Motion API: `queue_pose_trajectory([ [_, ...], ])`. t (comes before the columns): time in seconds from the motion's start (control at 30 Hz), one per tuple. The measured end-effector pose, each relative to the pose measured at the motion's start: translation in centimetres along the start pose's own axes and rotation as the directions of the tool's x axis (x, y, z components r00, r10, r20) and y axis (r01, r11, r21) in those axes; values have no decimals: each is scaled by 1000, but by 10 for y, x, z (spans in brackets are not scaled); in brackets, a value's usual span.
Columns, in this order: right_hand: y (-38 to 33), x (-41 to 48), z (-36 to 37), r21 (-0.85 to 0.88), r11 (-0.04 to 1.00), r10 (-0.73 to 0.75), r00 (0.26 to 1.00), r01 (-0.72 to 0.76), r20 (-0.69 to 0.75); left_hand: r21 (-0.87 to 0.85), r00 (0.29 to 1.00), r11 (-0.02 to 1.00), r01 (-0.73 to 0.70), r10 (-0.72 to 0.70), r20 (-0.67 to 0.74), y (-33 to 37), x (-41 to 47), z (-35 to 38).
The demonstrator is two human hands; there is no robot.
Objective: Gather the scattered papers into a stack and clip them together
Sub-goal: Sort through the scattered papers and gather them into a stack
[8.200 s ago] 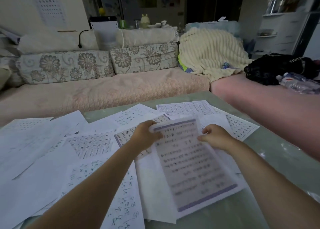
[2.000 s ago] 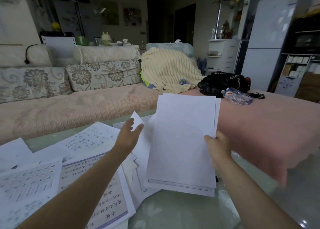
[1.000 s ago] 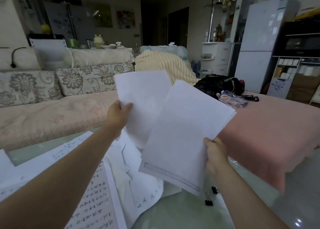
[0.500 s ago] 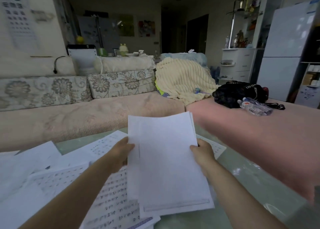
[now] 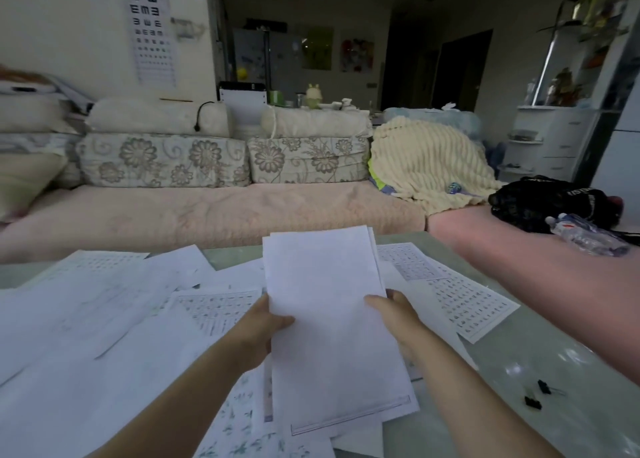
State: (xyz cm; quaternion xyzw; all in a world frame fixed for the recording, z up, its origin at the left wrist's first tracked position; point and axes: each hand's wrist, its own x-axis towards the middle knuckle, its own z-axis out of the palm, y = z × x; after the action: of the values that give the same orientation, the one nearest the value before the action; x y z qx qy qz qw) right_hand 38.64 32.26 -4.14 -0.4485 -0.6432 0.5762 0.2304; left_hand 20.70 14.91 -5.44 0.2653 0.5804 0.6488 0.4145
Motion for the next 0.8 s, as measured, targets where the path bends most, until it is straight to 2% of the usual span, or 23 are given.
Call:
queue_pose_trajectory([
  [0.07,-9,-10,2,52,998,-27,993,21,112,-66,998,998,-25,22,-55,3,-6,-8],
  [0.13,-16,-15,5,-22,993,-111,982,115,154,-59,991,996,-63,56,-126,7,-13,-14],
  [0.23,-29,-19,18,-1,975,-221,974,221,53,15,964,988,-153,153,-217,20,-19,-20],
  [0.3,-34,-18,26,22,974,-225,974,225,4,217,929,965,-148,211,-305,28,-18,-22],
  [0.37,-30,-13,33,-31,978,-205,979,205,-15,533,906,846,-15,237,-350,26,-15,-23],
  [0.43,-16,-3,40,-176,970,-181,982,169,-54,622,929,777,98,152,-337,17,-13,-26],
  [0.53,12,13,44,-452,888,-145,986,91,-87,601,933,765,232,0,-360,5,-8,-30],
  [0.63,19,20,48,-629,777,-69,989,-29,-131,586,914,746,317,-76,-398,-1,-1,-32],
  [0.73,15,22,56,-705,702,3,991,-97,-133,486,898,806,338,-121,-424,-5,7,-31],
  [0.8,15,25,60,-672,733,40,993,-103,-108,432,894,833,345,-153,-420,-7,8,-29],
])
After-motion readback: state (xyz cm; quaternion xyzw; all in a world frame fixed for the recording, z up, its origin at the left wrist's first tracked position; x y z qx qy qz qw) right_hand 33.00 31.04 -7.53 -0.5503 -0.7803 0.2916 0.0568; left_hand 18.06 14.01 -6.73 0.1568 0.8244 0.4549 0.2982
